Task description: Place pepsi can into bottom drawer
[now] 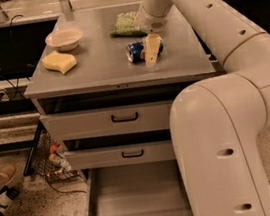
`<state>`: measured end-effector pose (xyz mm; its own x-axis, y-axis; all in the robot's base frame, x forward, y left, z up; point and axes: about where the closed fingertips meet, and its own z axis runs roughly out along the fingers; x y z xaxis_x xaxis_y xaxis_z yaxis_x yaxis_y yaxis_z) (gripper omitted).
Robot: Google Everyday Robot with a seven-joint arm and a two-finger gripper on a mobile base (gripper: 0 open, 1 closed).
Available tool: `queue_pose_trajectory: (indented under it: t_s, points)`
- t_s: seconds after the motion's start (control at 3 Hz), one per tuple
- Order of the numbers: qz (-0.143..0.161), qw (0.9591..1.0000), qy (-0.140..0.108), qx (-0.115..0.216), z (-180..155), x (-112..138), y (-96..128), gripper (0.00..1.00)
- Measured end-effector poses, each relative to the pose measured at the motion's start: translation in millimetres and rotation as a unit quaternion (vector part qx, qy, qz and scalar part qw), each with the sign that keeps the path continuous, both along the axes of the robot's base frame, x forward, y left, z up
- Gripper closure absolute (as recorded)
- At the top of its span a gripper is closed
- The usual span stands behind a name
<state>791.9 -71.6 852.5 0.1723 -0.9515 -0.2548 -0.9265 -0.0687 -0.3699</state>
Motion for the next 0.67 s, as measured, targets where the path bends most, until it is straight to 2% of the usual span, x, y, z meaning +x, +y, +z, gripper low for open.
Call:
queue_pose_trajectory:
  t_s: [0.33, 0.67]
  points:
    - [-0.017, 0.9998, 0.004, 0.000, -2.2, 2.8, -14.1, 0.16]
    - [-0.023, 0.9997, 0.011, 0.002, -6.8, 2.6, -20.0, 0.40]
